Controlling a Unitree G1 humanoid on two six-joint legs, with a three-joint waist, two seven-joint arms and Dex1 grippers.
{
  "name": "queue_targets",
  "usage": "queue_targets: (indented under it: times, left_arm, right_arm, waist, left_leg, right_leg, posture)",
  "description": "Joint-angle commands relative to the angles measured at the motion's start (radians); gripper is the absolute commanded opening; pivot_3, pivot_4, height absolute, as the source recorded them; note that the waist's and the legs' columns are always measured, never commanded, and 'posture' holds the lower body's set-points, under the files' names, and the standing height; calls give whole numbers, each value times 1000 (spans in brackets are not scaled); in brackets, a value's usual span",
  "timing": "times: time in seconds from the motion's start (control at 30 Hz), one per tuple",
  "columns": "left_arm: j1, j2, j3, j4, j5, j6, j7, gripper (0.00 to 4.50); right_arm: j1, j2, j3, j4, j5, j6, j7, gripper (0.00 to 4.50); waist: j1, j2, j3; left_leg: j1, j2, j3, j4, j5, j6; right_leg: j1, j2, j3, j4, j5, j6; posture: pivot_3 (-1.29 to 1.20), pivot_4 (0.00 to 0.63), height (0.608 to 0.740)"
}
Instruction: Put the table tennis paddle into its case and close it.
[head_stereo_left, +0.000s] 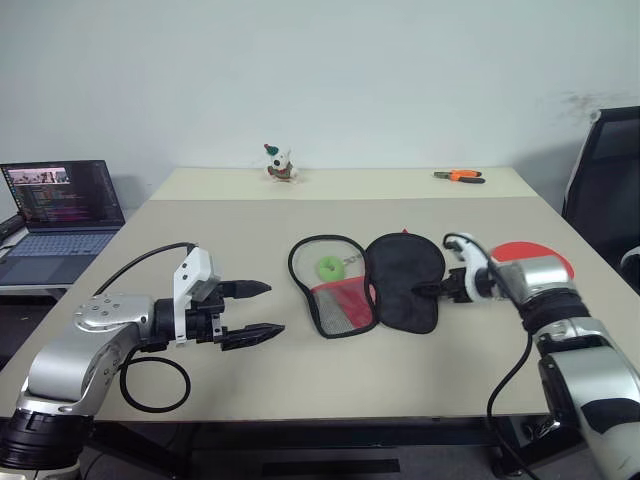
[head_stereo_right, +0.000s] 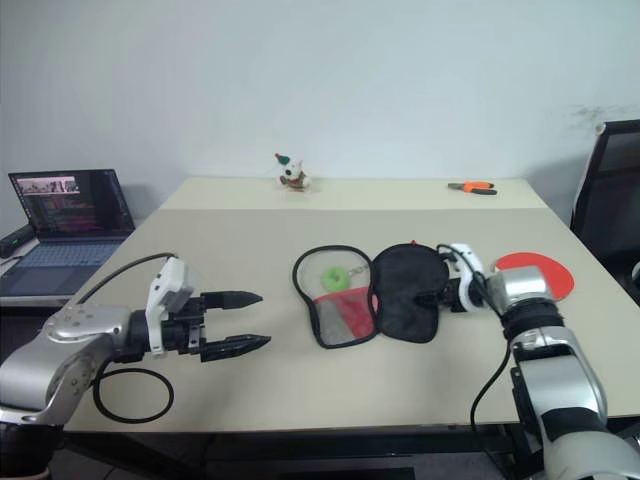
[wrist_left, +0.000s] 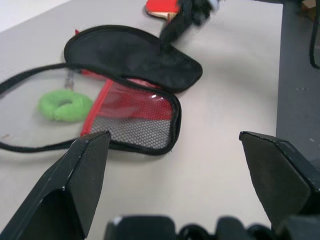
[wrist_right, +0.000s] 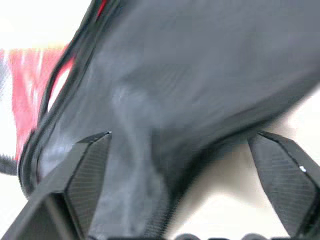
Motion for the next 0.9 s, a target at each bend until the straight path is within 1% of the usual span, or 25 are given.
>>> queue_targets:
  times: [0.03,0.1,0.2,0.23,0.3,0.4,0.5,0.63,0.8,0.9]
  left_arm:
    - [-3,-9,19,-23,-19,-10,-3,4500]
    - [-8,-15,11,-18,-15,-15,-3,4500]
    - [-47,-24,-14,16,1,-29,-18,4500]
    - [-59,-25,-21,25,5,-34,-24,4500]
    - [-79,-28,-33,41,12,-40,-32,4500]
    - [-131,-35,-64,85,33,-61,-57,4500]
    - [-158,-41,-79,114,47,-75,-72,4500]
    - [-176,-49,-87,136,61,-90,-83,4500]
    - [-176,-54,-84,148,71,-101,-87,4500]
    - [-175,-58,-81,149,77,-104,-84,4500]
  right_arm:
    - [18,-8,-137,-150,24,30,-179,4460]
    - [50,16,-192,-200,9,22,-309,4460]
    - [111,104,-287,-272,-37,-20,-594,4460]
    - [127,135,-314,-293,-43,-24,-664,4460]
    - [149,182,-350,-325,-50,-27,-761,4460]
    - [184,278,-386,-353,-67,-82,-924,4460]
    - [180,324,-398,-335,-77,-140,-1007,4460]
    - [165,359,-400,-280,-83,-218,-1100,4460]
    - [153,373,-390,-207,-80,-286,-1148,4460]
    - [129,365,-377,-101,-89,-364,-1156,4460]
  waist:
    - [0,0,0]
    - [0,0,0]
    - [0,0,0]
    - [0,0,0]
    - [-2,0,0]
    - [-2,0,0]
    - [-2,0,0]
    - [-4,0,0]
    - [-9,0,0]
    - [-11,0,0]
  left_leg:
    - [0,1,0,0,0,0]
    - [0,2,0,-1,0,0]
    - [0,2,0,-1,0,0]
    - [0,2,0,-1,0,0]
    - [1,2,1,0,0,0]
    - [1,2,2,0,0,0]
    - [1,2,2,0,0,0]
    - [1,2,3,-1,0,0]
    - [1,2,3,-1,0,0]
    - [1,2,3,-1,0,0]
  right_leg:
    - [0,0,0,-1,0,0]
    - [0,0,0,-1,-1,-1]
    - [0,0,0,0,-1,-2]
    - [0,0,0,1,-1,-2]
    - [0,1,1,1,-1,-2]
    - [0,1,1,2,-1,-2]
    - [0,1,1,2,-1,-2]
    - [0,1,2,1,-1,-2]
    - [-1,1,2,1,-1,-2]
    - [-1,1,2,1,-1,-2]
  posture:
    - [0,150,740]
    - [0,150,740]
    - [0,150,740]
    - [0,150,740]
    - [0,150,740]
    - [0,150,740]
    - [0,150,740]
    - [0,150,740]
    - [0,150,740]
    - [0,150,740]
